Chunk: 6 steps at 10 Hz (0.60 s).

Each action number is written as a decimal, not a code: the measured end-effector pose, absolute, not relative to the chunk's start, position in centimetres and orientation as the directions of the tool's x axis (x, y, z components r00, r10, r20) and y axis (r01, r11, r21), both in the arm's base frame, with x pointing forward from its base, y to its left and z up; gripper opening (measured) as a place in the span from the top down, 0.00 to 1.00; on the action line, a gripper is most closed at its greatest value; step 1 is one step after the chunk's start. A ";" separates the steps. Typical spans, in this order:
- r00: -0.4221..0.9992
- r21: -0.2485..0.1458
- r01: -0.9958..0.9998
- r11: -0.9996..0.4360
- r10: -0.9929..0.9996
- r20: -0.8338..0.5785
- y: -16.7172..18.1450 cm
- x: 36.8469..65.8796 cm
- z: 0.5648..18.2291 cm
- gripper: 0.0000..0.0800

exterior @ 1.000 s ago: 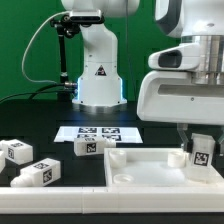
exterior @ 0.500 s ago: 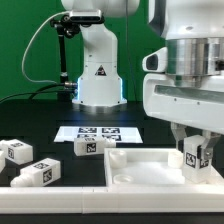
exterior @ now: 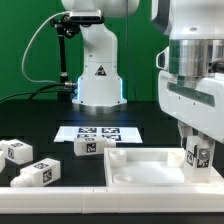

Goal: Assemble one leg

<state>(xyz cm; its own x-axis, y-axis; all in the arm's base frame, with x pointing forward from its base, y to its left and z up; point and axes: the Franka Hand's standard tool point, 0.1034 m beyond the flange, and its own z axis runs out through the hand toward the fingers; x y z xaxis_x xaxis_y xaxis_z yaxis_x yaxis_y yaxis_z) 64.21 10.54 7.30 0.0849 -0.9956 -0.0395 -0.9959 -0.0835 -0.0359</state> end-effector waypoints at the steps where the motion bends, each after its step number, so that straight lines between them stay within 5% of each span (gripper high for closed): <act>1: -0.042 -0.033 -0.998 0.044 -0.997 -0.066 10.4 64.2 7.3 0.64; 3: -0.215 -0.041 -0.975 0.219 -0.973 -0.089 10.4 64.2 7.2 0.64; 6: -0.088 -0.051 -0.994 0.093 -0.993 -0.078 10.3 64.2 7.3 0.64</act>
Offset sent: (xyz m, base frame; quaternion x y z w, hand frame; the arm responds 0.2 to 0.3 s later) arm 0.0000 0.0000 0.0000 0.0000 0.0000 0.0000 1.0000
